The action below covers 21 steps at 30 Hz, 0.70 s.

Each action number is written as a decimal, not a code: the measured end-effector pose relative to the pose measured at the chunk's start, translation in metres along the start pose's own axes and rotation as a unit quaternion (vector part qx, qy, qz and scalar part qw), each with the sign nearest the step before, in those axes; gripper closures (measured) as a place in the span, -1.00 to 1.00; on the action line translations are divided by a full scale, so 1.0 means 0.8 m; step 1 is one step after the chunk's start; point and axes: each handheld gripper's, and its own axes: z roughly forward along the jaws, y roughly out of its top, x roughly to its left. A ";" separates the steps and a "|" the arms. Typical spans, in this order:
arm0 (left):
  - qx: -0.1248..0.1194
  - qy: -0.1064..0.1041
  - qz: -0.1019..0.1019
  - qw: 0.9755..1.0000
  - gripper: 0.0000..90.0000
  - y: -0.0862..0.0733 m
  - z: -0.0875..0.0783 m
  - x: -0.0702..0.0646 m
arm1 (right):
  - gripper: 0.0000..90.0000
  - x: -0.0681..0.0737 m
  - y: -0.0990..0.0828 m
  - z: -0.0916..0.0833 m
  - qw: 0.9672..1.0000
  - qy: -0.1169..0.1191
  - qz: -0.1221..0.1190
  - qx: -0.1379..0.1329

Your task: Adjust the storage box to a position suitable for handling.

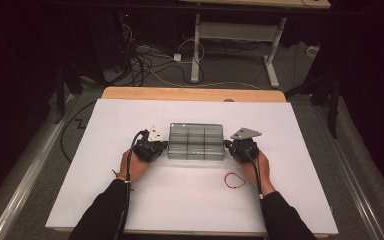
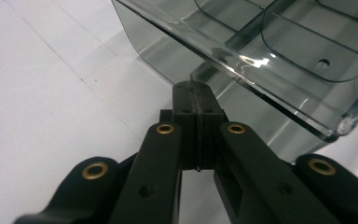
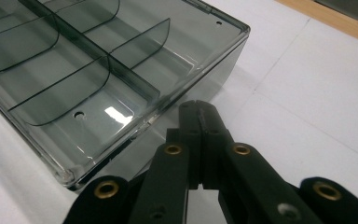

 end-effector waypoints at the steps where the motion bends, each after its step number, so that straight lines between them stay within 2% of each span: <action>1: 0.000 0.000 -0.001 1.000 0.95 0.000 0.000 0.000 | 1.00 0.000 0.000 0.000 1.000 0.002 0.000 -0.001; 9: 0.004 0.013 0.006 1.000 0.95 -0.001 -0.002 -0.003 | 1.00 0.002 0.000 0.001 1.000 -0.001 0.001 -0.002; 21: 0.001 0.019 0.002 1.000 0.95 -0.005 -0.005 0.000 | 1.00 0.008 0.002 0.003 1.000 0.003 -0.003 -0.003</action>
